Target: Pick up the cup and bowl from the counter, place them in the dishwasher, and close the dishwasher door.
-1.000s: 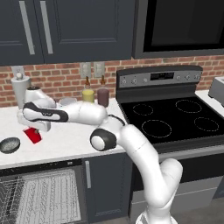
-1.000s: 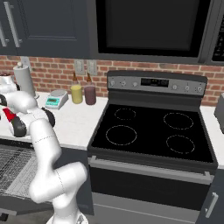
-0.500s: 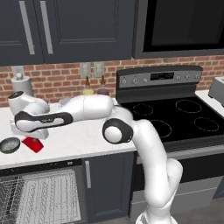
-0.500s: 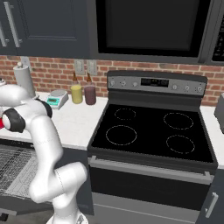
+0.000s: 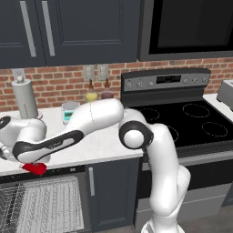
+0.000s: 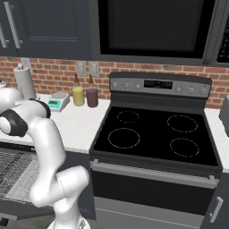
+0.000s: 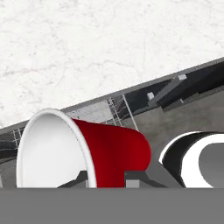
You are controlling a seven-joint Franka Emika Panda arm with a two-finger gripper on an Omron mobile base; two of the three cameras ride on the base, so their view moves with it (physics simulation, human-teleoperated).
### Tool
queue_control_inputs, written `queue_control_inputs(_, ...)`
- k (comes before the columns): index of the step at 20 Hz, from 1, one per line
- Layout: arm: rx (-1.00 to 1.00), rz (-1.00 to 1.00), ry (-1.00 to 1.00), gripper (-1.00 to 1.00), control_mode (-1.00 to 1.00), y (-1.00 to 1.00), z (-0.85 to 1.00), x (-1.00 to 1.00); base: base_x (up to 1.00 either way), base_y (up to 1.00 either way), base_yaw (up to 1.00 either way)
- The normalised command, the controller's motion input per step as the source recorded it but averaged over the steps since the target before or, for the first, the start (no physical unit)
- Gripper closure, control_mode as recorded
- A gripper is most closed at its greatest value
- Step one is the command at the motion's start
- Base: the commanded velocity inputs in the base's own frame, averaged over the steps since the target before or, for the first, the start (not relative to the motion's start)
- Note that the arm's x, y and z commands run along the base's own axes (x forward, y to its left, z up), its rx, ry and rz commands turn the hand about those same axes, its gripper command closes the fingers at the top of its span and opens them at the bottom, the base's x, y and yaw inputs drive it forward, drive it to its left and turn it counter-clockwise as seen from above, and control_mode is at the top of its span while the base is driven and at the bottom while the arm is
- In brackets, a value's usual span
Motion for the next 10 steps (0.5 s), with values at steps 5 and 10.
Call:
queue_control_inputs(5,-0.17,0.13,-0.05,1.0,-1.0,0.0,-0.43,-0.79,0.0,0.0,0.0)
queue_control_inputs(10,-0.19,0.15,0.0,1.0,-1.0,0.0,-0.44,-0.45,0.0,0.0,0.0)
